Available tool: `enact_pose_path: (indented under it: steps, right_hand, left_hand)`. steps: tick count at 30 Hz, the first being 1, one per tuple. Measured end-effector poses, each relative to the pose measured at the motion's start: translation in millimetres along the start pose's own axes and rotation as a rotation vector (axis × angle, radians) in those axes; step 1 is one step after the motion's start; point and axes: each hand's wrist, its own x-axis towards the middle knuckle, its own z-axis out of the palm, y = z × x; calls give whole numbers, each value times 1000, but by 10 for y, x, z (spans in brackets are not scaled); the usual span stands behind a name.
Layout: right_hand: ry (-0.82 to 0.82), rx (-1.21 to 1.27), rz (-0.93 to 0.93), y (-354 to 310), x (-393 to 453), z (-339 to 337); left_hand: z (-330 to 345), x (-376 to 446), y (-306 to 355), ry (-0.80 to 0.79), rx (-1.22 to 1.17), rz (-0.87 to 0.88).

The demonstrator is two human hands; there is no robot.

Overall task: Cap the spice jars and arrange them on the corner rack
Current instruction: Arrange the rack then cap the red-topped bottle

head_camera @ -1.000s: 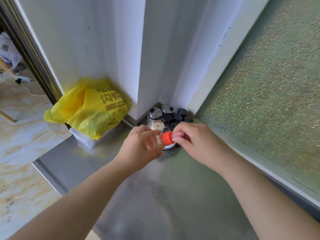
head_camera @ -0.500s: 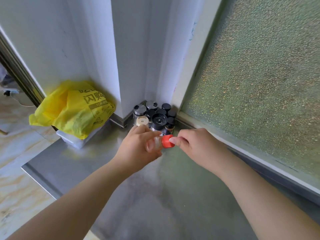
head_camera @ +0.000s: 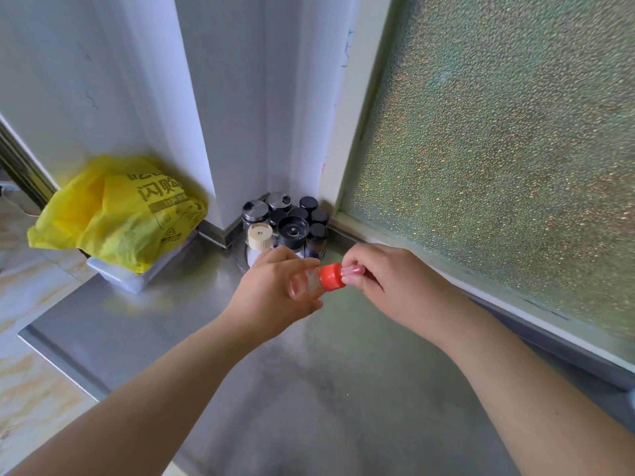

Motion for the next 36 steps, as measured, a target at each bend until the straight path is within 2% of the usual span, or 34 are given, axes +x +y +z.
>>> enact_pose_path:
  steps: [4,12,15,23,26,31,36]
  right_hand:
    - [38,-22,7,29,-20,4]
    - [-74,27,-26,69,-85,26]
    - [-38,48,0,73,-68,86]
    - [-89,96,86,100,-56,212]
    - [-112,109,108,105,-38,261]
    - [-94,149,96,74,44,217]
    - [-85,135,66,31,148,320]
  left_hand:
    - [26,-5,59,21,-3,-1]
    - [61,3,121,-95,-51,-3]
    - [82,8,136,-76,-43,20]
    - [272,-122,-29,16,76,77]
    - [252,-126,-59,-62,57,39]
    - [111,-62,-60,-179,-131,-102]
    - [119,-102,-166,-128,-121,-145]
